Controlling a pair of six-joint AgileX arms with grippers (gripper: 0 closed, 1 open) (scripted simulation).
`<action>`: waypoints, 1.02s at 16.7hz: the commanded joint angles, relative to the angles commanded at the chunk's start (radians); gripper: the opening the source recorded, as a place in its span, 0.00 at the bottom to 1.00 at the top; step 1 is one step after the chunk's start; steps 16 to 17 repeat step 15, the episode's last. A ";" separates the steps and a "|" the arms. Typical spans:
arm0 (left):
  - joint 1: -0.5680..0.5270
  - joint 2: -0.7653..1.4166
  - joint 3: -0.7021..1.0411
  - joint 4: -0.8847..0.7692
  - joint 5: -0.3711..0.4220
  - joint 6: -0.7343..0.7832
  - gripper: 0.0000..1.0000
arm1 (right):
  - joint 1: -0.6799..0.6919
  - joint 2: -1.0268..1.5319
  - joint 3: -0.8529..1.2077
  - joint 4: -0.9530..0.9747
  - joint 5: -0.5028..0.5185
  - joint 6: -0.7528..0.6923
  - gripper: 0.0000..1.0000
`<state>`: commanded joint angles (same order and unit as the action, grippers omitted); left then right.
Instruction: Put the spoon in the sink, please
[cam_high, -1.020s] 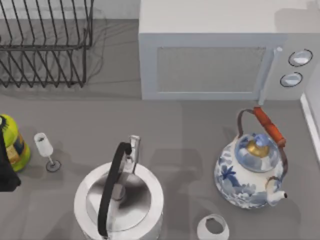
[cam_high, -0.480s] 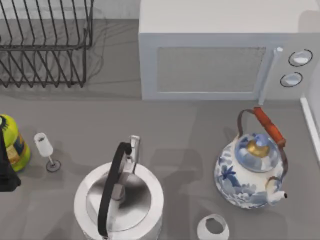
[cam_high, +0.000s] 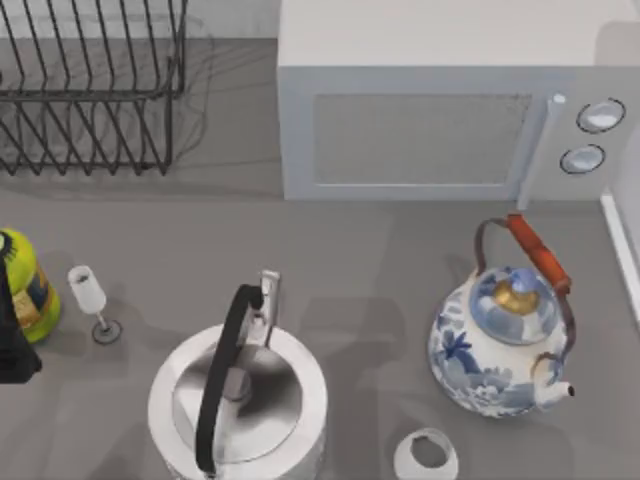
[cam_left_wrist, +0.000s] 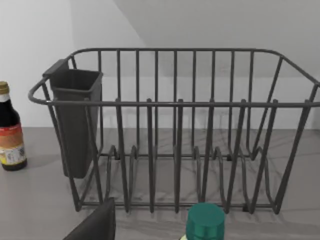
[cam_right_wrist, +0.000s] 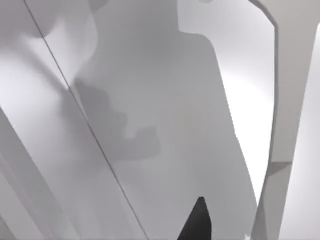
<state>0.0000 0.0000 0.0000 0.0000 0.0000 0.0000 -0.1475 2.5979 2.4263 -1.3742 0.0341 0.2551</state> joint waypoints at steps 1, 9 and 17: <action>0.000 0.000 0.000 0.000 0.000 0.000 1.00 | 0.000 0.000 0.000 0.000 0.000 0.000 0.38; 0.000 0.000 0.000 0.000 0.000 0.000 1.00 | 0.000 0.000 0.000 0.000 0.000 0.000 0.98; 0.000 0.000 0.000 0.000 0.000 0.000 1.00 | 0.000 0.000 0.000 0.000 0.000 0.000 1.00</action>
